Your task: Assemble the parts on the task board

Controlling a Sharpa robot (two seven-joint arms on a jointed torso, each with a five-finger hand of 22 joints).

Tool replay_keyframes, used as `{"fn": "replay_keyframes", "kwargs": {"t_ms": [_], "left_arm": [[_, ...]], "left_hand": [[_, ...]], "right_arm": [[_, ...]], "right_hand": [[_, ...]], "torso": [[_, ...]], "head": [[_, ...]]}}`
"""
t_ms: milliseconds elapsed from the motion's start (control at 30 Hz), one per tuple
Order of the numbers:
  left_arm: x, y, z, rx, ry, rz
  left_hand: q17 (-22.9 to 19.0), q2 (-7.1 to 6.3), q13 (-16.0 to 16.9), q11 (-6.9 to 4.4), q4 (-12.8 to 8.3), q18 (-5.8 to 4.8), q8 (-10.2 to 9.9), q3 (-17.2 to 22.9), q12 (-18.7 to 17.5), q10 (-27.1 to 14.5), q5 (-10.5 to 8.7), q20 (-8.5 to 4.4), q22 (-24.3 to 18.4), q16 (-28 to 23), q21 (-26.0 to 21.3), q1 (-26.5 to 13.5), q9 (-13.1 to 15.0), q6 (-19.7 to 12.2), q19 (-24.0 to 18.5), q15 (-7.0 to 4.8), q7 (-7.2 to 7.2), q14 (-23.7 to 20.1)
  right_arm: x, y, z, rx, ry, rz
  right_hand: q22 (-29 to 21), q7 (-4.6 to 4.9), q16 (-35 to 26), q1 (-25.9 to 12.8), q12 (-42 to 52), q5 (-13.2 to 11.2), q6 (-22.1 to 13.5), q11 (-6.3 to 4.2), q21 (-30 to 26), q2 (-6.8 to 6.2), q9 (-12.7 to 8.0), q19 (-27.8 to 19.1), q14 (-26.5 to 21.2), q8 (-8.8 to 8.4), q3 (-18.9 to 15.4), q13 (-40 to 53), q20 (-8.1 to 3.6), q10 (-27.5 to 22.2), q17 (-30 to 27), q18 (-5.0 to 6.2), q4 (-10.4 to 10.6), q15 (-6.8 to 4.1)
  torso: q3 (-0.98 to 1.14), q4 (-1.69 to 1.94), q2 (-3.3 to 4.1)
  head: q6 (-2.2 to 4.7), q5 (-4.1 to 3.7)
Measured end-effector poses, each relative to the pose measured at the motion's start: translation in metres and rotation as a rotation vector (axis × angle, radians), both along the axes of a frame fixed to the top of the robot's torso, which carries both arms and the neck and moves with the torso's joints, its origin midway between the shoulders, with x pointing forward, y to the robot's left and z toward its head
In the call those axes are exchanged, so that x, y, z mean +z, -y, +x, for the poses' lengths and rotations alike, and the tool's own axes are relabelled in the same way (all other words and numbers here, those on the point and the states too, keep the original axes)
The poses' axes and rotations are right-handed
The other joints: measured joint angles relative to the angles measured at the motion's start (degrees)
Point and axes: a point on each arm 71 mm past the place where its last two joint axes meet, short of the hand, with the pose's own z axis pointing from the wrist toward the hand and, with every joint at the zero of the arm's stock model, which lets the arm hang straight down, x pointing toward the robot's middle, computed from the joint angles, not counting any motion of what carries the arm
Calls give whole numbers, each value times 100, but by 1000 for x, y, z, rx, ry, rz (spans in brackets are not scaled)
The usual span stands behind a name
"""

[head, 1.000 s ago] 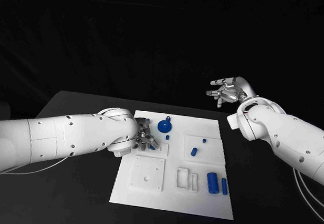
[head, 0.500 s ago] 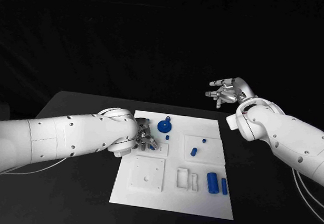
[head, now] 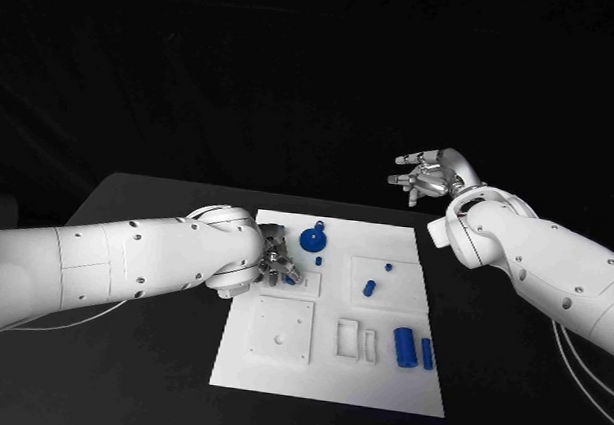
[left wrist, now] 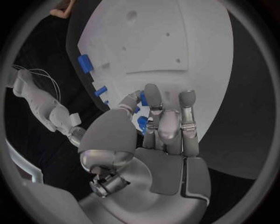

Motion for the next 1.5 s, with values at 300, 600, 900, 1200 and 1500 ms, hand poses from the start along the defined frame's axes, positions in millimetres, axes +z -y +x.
{"fn": "replay_keyframes", "kwargs": {"t_ms": [300, 600, 900, 1200, 1500], "left_arm": [[0, 1, 0, -4, 3, 3], [0, 2, 0, -9, 4, 6], [0, 2, 0, -14, 4, 10], [0, 3, 1, -16, 3, 13], [-1, 4, 1, -19, 2, 16]], "left_hand": [[37, 15, -76, 48, 18, 0, -18, 21, 38, 49, 73, 0, 0, 0, 25, 15, 82, 15, 0, 12, 3, 25], [51, 15, -104, 79, 20, 0, 13, 19, 65, 81, 69, 0, -1, 22, 25, 15, 109, 54, 0, 23, 5, 37], [51, 15, -144, 90, 157, 0, 13, -23, 87, 92, 111, 0, -2, 22, 48, 15, 133, 73, 0, 33, 11, 47], [39, 22, -176, 106, 336, 0, 12, -108, 87, 108, 42, -12, -2, 22, 48, 38, 141, 103, 11, 35, 14, 48], [19, 19, -192, 119, 619, 1, 41, -319, 110, 121, -261, -21, -3, 22, 48, 70, 171, 206, 21, 24, -3, 37]], "right_arm": [[-1, -1, 0, 2, -2, 0], [-1, -1, 0, 4, -3, 0], [-1, -2, 0, 5, -4, -1], [-2, -2, 0, 6, -6, -1], [-5, -3, -1, 7, -11, -1]], "right_hand": [[0, 8, 0, 0, 0, 24, -8, 20, 0, 0, 0, 0, 0, 0, 0, 0, 0, -20, 0, -2, 0, 0], [6, 10, 0, -23, 0, 51, -10, 19, -23, -23, 0, 0, 0, 0, 0, 1, 0, -20, 1, -3, 0, 0], [6, 10, 0, -23, 0, 50, -10, 8, -23, -23, 0, 0, 1, 0, 15, -4, 0, -30, 1, -3, 16, 0], [13, 3, 0, -23, 0, 83, -3, 6, -23, -23, 0, 0, 1, 0, 39, -3, 0, -31, -5, -3, -8, 0], [12, 0, 0, -23, 0, 83, 0, 6, -23, -23, 0, 0, 1, 0, 39, -3, 0, -30, -4, -4, -8, 0]], "torso": [[1, -1, 0], [-3, 3, 0], [-3, 2, 0], [1, 1, 1], [1, 2, 2]], "head": [[6, -14], [25, -25], [26, -32], [27, -40], [27, -42]]}}
